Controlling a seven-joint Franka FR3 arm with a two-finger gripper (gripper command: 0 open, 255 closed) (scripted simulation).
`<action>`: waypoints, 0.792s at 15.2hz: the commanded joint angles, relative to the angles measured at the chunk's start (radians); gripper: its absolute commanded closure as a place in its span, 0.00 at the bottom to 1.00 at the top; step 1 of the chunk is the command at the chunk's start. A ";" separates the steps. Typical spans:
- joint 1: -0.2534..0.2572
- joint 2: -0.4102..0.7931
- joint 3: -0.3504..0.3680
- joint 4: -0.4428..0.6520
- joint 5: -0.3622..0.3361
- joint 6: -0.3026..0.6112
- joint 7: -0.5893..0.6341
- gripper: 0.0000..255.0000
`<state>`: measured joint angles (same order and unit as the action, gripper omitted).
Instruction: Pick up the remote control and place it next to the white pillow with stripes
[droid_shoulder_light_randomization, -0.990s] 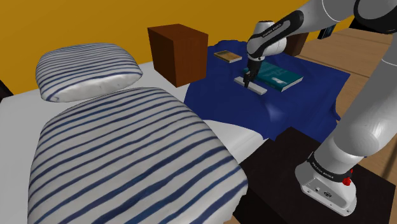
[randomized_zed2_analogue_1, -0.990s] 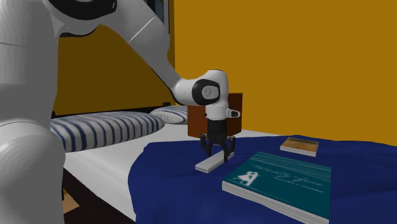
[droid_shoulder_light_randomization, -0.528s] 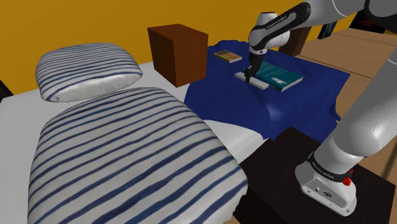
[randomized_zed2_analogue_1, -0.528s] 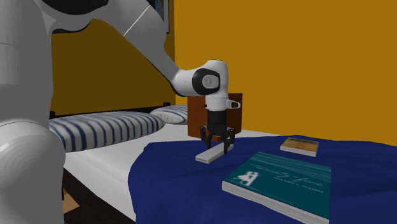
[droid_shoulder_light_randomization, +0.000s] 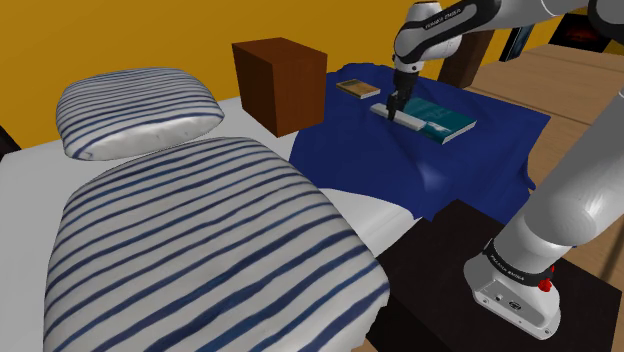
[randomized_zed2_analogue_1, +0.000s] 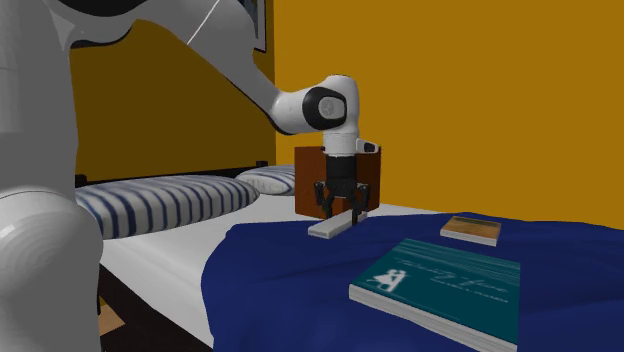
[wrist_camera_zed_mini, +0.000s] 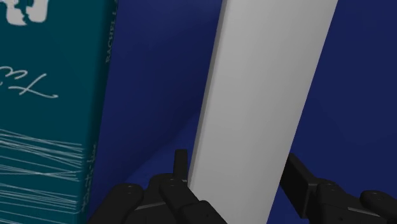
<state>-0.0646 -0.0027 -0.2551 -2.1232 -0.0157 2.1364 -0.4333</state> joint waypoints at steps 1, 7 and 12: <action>0.000 -0.013 0.000 0.018 -0.004 -0.030 0.001 1.00; 0.001 -0.040 0.002 0.071 -0.010 -0.109 0.006 1.00; 0.002 -0.056 0.003 0.121 -0.014 -0.175 0.008 1.00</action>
<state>-0.0626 -0.0535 -0.2521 -2.0091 -0.0283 1.9731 -0.4254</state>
